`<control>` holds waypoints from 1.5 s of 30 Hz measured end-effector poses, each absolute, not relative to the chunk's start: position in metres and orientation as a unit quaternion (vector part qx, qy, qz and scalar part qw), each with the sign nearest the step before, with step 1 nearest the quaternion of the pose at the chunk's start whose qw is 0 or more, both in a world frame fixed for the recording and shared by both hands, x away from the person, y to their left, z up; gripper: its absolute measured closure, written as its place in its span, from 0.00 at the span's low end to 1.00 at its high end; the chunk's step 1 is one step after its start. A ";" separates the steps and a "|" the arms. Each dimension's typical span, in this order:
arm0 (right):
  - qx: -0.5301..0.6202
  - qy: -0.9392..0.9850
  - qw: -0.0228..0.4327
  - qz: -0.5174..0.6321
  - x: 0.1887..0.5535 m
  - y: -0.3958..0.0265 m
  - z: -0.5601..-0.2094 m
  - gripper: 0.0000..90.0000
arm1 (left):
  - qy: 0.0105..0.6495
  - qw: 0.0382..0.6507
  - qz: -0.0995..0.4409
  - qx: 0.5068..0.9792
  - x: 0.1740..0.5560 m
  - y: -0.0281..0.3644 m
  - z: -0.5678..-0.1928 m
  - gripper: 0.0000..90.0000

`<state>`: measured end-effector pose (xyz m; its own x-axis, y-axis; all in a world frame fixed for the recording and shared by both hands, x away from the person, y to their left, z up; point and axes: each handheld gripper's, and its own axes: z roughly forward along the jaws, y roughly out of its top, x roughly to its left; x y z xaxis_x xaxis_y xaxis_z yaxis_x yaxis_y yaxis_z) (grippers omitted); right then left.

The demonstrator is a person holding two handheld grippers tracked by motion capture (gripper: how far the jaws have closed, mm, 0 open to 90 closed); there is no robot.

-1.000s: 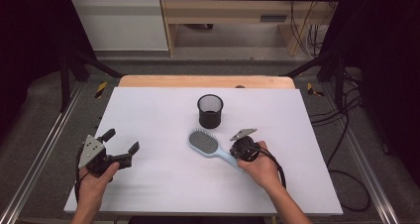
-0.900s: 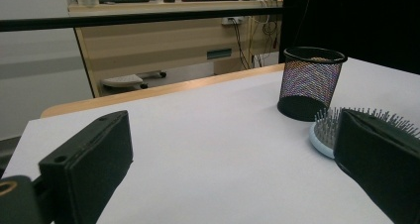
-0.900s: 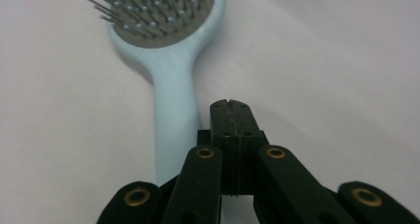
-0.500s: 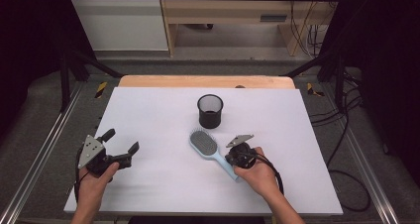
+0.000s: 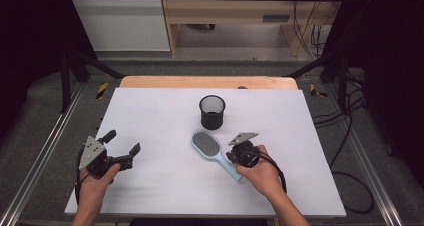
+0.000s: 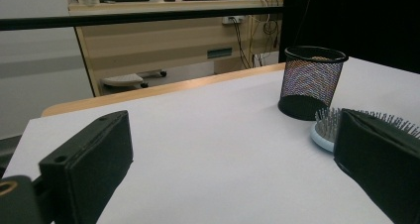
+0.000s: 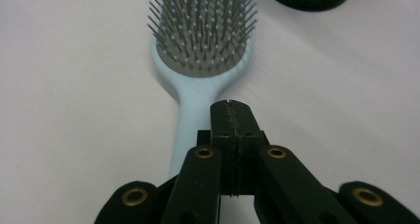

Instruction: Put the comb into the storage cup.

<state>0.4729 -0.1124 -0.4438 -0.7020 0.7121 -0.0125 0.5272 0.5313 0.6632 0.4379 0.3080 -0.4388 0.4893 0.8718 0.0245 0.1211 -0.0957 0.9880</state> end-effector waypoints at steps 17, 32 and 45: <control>0.363 0.875 0.120 0.296 0.477 -0.085 -0.452 0.19 | 0.377 0.557 0.337 0.659 0.438 0.309 -0.439 0.02; 0.365 0.890 0.114 0.250 0.487 -0.074 -0.461 0.59 | 0.378 0.557 0.337 0.659 0.439 0.308 -0.439 0.02; 0.383 0.886 0.109 0.238 0.489 -0.070 -0.460 0.77 | 0.378 0.555 0.334 0.661 0.439 0.307 -0.440 0.02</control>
